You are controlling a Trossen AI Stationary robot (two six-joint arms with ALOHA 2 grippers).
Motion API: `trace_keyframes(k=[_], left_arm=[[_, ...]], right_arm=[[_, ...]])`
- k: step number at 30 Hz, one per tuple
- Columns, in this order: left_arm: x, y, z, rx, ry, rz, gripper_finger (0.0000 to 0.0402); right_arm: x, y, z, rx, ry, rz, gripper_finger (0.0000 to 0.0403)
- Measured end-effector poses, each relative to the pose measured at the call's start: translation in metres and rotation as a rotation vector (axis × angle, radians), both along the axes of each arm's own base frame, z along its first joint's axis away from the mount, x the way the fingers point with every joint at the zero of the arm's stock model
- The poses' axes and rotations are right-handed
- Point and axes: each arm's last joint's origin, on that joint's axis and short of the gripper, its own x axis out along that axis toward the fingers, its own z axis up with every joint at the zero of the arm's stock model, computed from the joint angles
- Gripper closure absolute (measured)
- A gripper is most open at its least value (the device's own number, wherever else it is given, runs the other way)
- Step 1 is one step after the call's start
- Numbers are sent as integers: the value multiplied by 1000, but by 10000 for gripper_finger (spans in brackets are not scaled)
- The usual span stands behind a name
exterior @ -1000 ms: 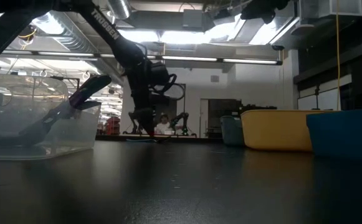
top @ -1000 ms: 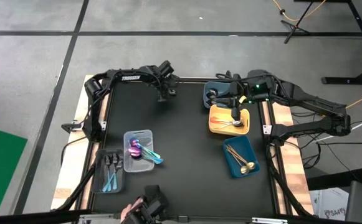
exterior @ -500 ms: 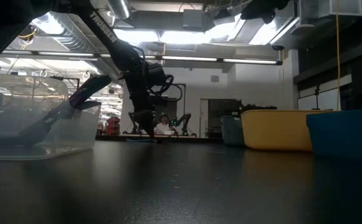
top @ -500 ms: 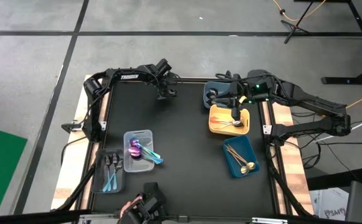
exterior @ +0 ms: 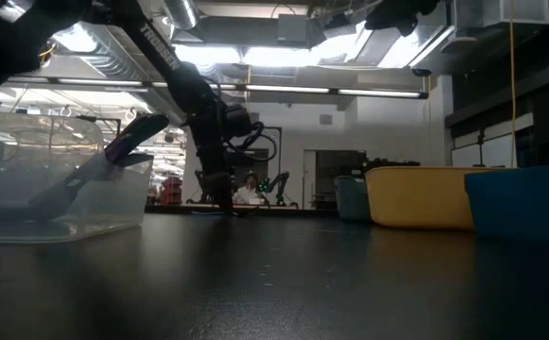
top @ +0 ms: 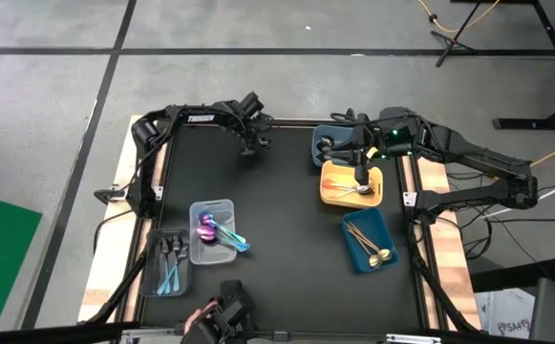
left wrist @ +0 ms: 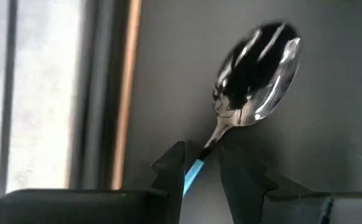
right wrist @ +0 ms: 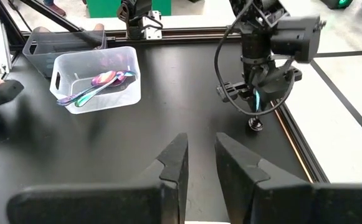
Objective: Sort silverware by color (type)
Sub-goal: Put the light blue spoon into the black bin
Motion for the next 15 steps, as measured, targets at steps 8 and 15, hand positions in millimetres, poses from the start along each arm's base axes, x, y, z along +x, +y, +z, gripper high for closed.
trace_keyframes(k=[8,15], left_arm=[[3,3,-17,-32,27,-1,310],[3,2,-18,-58,13,7,310]], right_arm=[[0,0,0,1,4,-1,331],[0,0,0,-21,7,9,331]])
